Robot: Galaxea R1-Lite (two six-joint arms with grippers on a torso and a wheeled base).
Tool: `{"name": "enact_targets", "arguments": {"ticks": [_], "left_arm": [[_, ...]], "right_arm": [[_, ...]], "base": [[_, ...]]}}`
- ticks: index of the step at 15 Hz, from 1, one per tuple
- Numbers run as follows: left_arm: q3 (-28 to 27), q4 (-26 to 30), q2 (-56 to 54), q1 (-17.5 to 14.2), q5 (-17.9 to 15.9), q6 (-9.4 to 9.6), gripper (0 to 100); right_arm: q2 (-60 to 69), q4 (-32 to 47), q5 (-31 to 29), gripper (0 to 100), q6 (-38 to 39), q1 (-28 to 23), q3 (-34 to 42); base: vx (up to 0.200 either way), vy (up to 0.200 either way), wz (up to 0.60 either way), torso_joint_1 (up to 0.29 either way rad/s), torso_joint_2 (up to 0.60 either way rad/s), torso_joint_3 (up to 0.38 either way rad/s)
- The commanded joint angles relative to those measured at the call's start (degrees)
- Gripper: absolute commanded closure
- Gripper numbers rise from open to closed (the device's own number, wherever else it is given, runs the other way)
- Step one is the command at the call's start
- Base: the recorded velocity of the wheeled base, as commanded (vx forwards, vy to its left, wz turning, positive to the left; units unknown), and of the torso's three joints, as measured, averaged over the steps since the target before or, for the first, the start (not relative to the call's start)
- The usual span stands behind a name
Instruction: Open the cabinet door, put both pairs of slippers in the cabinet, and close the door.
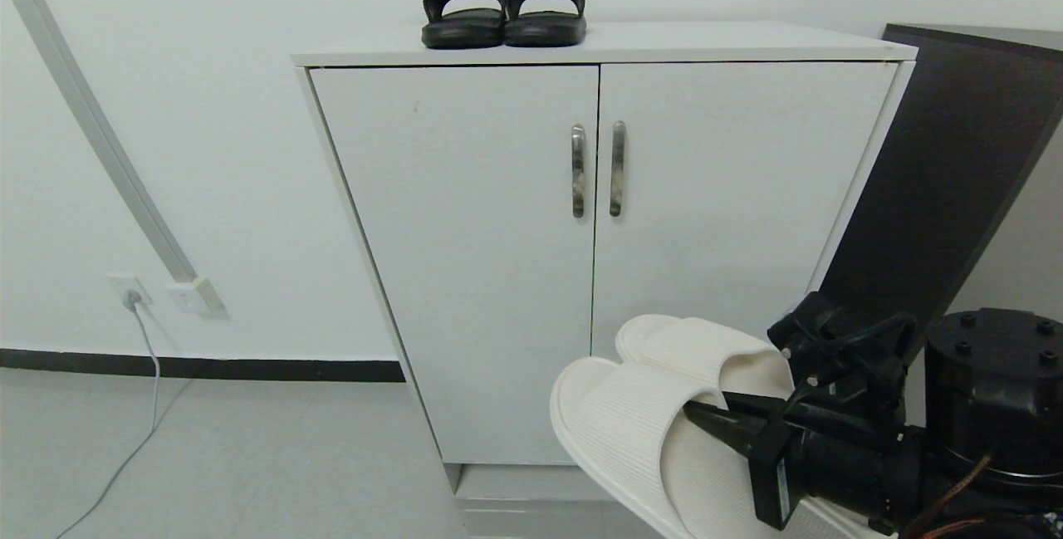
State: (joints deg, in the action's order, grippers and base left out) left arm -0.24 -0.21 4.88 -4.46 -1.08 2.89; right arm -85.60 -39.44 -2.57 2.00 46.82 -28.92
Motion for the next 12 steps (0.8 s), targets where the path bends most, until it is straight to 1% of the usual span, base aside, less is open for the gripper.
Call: {"name": "enact_targets", "arguments": {"ticks": [1, 2, 3, 4, 5, 6, 7, 10, 12], "left_arm": [[0.0, -0.1, -0.1, 0.2, 0.4, -0.25, 0], [-1.1, 0.0, 0.0, 0.2, 0.5, -1.13, 0], [-3.8, 0.1, 0.7, 0.2, 0.6, -3.77, 0], [-8.6, 0.6, 2.6, 0.2, 0.5, -8.25, 0], [-10.7, 0.6, 5.0, 0.3, -0.6, -7.55, 0], [-11.1, 0.5, 7.6, 0.5, -2.8, -7.55, 0], [-11.4, -0.1, 10.5, 0.5, -5.7, -7.55, 0], [-11.5, -7.4, 21.4, 0.5, -13.5, -7.64, 0], [-11.5, -13.7, 29.5, 0.7, -17.3, -7.55, 0]], "right_arm": [[0.0, 0.0, 0.0, 100, 0.0, 0.0, 0.0], [0.0, -0.3, 0.0, 100, 0.0, 0.0, 0.0], [0.0, -0.5, 0.0, 100, 0.0, 0.0, 0.0], [-0.1, -0.7, -0.1, 100, 0.0, 0.0, 0.1], [-0.1, -0.8, -0.1, 100, 0.0, 0.2, 0.1], [-0.1, -0.8, 0.0, 100, 0.0, 0.3, 0.2], [0.0, -1.0, 0.0, 100, 0.0, 0.6, 0.5], [-0.3, -2.4, 0.0, 100, 0.0, 1.1, 1.1], [-0.3, -2.5, 0.0, 100, -0.1, 1.9, 1.3]], "base": [[0.0, 0.0, 0.0, 0.0, 0.0, 0.0], [0.0, 0.0, 0.0, 0.0, 0.0, 0.0], [0.0, 0.0, 0.0, 0.0, 0.0, 0.0], [0.0, 0.0, 0.0, 0.0, 0.0, 0.0], [0.0, 0.0, 0.0, 0.0, 0.0, 0.0], [0.0, 0.0, 0.0, 0.0, 0.0, 0.0], [0.0, 0.0, 0.0, 0.0, 0.0, 0.0], [0.0, 0.0, 0.0, 0.0, 0.0, 0.0], [0.0, 0.0, 0.0, 0.0, 0.0, 0.0]]}}
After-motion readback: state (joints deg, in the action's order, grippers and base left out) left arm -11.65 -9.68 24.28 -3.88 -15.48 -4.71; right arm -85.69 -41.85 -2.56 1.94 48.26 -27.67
